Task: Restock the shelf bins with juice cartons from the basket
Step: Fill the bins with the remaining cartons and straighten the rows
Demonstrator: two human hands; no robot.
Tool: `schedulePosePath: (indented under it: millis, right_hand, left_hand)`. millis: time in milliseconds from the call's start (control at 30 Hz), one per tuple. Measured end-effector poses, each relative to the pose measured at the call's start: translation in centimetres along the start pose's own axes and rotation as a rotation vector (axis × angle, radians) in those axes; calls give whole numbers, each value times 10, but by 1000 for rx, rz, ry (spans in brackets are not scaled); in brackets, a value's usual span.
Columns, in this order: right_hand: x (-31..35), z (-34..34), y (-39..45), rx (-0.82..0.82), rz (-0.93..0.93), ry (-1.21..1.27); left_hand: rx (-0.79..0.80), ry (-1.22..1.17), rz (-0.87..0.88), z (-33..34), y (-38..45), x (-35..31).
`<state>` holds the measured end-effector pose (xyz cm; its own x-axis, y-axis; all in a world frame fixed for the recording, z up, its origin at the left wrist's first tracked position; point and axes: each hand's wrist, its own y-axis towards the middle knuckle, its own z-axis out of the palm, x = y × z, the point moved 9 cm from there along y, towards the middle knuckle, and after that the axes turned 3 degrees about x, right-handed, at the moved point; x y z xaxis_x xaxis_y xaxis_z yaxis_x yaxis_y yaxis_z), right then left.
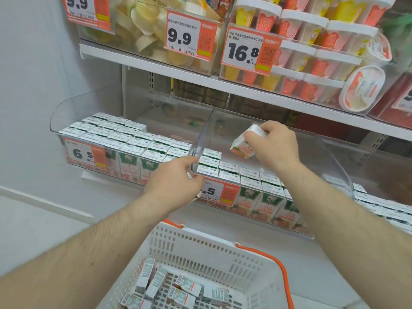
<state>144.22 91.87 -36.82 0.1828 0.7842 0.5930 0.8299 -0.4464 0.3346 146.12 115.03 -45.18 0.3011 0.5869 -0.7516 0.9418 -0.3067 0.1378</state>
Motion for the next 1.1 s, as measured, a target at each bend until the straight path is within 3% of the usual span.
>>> schedulePosePath:
  millis: [100, 200, 633, 967, 1033, 1100]
  right_hand:
    - [-14, 39, 27, 202, 74, -181]
    - [-23, 69, 35, 372, 129, -209]
    - [-55, 126, 15, 994, 516, 248]
    - [-64, 134, 14, 1043, 570, 215]
    - [-63, 129, 18, 988, 517, 89]
    - [-51, 116, 24, 891, 338, -150]
  left_hand:
    - [-27, -77, -41, 2, 2, 3]
    - [-54, -116, -58, 1, 1, 5]
    - [114, -268, -132, 21, 2, 19]
    - [186, -357, -150, 26, 8, 20]
    - [176, -380, -140, 18, 3, 14]
    - [106, -410, -151, 6, 0, 14]
